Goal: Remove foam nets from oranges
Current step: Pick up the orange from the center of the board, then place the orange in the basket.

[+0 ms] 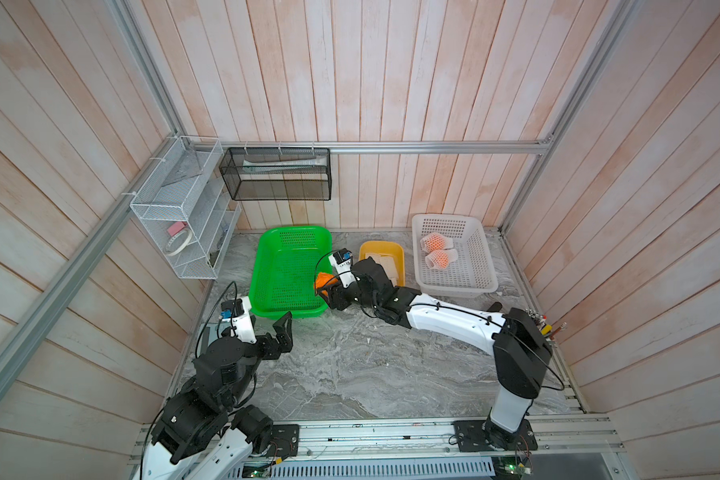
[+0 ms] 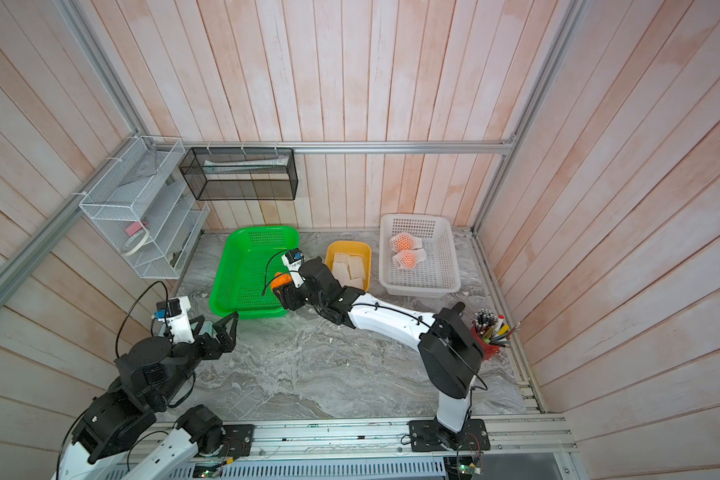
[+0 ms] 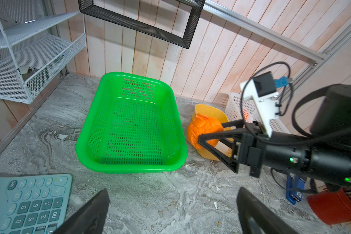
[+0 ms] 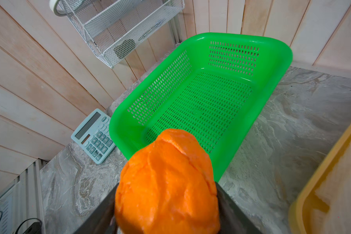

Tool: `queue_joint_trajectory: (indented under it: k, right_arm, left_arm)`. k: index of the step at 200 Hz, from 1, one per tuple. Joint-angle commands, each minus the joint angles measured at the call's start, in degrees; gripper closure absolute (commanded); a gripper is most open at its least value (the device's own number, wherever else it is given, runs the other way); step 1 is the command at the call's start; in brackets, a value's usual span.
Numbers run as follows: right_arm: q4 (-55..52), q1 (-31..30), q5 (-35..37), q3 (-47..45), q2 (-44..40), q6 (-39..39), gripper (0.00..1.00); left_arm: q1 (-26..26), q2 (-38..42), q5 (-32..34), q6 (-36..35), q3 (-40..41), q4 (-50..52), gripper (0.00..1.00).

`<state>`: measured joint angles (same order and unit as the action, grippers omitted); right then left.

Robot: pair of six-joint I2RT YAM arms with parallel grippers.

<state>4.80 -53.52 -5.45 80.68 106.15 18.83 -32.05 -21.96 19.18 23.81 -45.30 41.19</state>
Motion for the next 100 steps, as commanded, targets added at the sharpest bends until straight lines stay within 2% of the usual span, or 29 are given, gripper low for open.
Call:
queue_joint_trajectory:
  k: [1, 42, 100]
  right_arm:
    - [-2.19, 1.52, -4.72, 4.71, 4.93, 0.12, 0.36]
    - [-5.18, 2.28, -6.43, 12.96, 13.14, -0.03, 0.36]
    - [-7.04, 2.89, -7.71, 16.96, 17.07, 0.42, 0.36]
  left_arm:
    - [-0.16, 0.67, 0.59, 0.18, 0.56, 0.21, 0.0]
    - [-0.2, 0.78, 0.42, 0.15, 0.91, -0.13, 0.0]
    - [-0.13, 1.45, -0.15, -0.3, 1.26, -0.52, 0.0]
